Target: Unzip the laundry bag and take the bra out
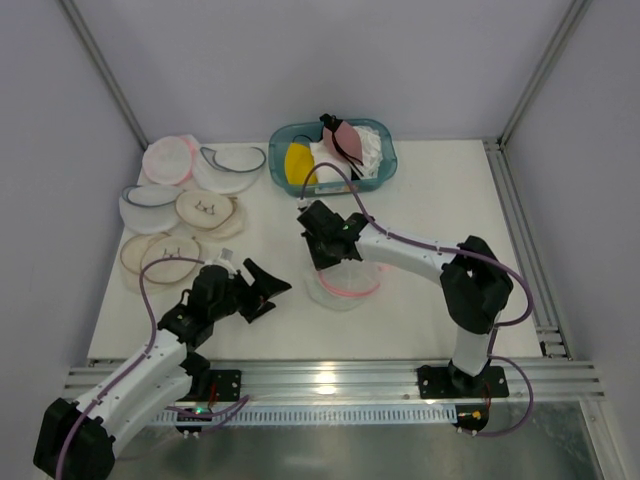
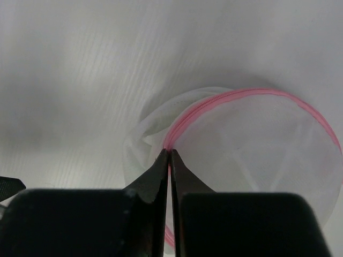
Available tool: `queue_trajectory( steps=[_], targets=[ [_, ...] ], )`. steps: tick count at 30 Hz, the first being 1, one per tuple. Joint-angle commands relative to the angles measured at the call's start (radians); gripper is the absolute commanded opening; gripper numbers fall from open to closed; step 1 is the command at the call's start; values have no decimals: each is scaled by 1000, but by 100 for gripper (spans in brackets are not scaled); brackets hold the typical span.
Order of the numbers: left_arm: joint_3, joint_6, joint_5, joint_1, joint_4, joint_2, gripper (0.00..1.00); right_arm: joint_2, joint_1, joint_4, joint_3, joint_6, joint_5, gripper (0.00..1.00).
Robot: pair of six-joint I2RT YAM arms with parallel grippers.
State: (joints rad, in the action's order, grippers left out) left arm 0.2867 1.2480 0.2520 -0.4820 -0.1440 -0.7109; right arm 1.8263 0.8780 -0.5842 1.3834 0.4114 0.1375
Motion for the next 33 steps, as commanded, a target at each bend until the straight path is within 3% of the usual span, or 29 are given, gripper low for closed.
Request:
queue_trajectory(
  steps=[1,7,19,28,33],
  targets=[
    [-7,-1,-2,6,17,8,86,-53,7,-3,-9,7,20,4],
    [3,1,-3,6,27,-2,86,-156,7,-5,-60,15,65,4],
    [141,-53,15,6,50,-139,85,-420,7,-152,-179,108,390,4],
    [317,-67,78,-10,182,-358,84,-554,7,-96,-323,115,312,4],
    [408,10,180,-64,299,-574,90,-601,6,-31,-383,101,246,4]
  ],
)
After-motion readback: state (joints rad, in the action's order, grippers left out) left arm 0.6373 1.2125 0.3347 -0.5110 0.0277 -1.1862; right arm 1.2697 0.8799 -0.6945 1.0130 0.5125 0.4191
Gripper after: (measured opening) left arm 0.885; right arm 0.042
